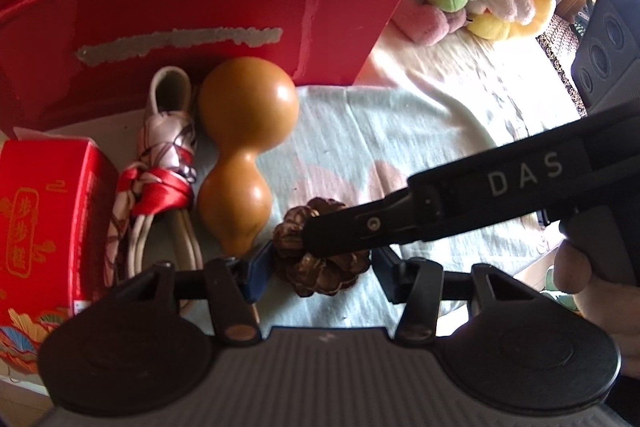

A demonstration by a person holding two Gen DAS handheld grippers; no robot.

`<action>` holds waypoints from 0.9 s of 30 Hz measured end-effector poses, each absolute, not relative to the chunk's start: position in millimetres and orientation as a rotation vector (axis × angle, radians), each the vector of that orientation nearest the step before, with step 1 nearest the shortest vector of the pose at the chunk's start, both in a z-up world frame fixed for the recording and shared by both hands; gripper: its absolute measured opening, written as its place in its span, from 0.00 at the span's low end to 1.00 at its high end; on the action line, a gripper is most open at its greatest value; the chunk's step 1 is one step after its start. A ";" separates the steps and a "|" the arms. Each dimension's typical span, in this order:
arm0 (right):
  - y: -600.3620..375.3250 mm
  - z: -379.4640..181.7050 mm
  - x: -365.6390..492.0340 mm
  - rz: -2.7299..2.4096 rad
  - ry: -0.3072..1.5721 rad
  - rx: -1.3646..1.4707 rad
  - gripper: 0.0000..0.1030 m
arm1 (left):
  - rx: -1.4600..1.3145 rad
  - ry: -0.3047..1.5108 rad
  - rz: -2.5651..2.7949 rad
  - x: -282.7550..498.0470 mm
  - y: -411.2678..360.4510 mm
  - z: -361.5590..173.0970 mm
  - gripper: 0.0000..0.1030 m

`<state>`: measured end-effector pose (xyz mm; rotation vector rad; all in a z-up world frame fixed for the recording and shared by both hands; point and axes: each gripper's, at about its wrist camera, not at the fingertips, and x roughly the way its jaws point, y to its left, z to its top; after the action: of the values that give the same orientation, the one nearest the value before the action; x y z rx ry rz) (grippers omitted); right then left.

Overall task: Organize objects
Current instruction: 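Close the right gripper on the pine cone, then lift the pine cone and carry it over the red box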

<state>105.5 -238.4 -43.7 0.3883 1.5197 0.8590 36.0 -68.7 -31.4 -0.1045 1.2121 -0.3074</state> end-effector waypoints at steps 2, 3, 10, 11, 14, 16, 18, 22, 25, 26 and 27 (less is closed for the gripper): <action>-239.0 -42.4 105.0 0.861 1.516 0.379 0.44 | -0.090 1.214 -0.307 35.6 -72.2 -30.2 0.50; -239.8 -41.8 104.7 0.861 1.514 0.374 0.44 | -0.082 1.214 -0.307 35.1 -74.0 -30.0 0.50; -242.9 -37.0 102.8 0.859 1.497 0.378 0.44 | -0.071 1.209 -0.312 33.7 -79.1 -25.0 0.50; -243.9 -36.0 102.6 0.861 1.495 0.379 0.44 | -0.066 1.209 -0.313 33.6 -80.4 -23.7 0.50; -249.3 -30.3 101.9 0.868 1.481 0.392 0.44 | -0.048 1.197 -0.321 32.2 -84.9 -16.3 0.50; -252.8 -23.7 102.1 0.874 1.465 0.397 0.44 | -0.029 1.178 -0.327 29.9 -88.9 -8.9 0.50; -254.4 -16.5 101.0 0.878 1.447 0.399 0.44 | -0.017 1.161 -0.334 28.8 -91.7 -1.6 0.50; -254.9 -2.7 98.1 0.886 1.407 0.394 0.44 | 0.009 1.133 -0.352 29.1 -96.3 13.0 0.50; -255.0 5.5 98.3 0.887 1.382 0.396 0.44 | 0.016 1.111 -0.363 29.8 -97.3 23.5 0.50; -254.0 8.2 98.6 0.887 1.374 0.397 0.44 | 0.015 1.103 -0.367 30.4 -96.9 27.1 0.50; -253.7 11.8 99.5 0.888 1.365 0.396 0.44 | 0.013 1.095 -0.372 31.2 -96.2 31.3 0.49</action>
<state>99.5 -253.7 11.8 0.3957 1.3645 0.8875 31.2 -96.2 31.3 0.0127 1.0948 -0.3715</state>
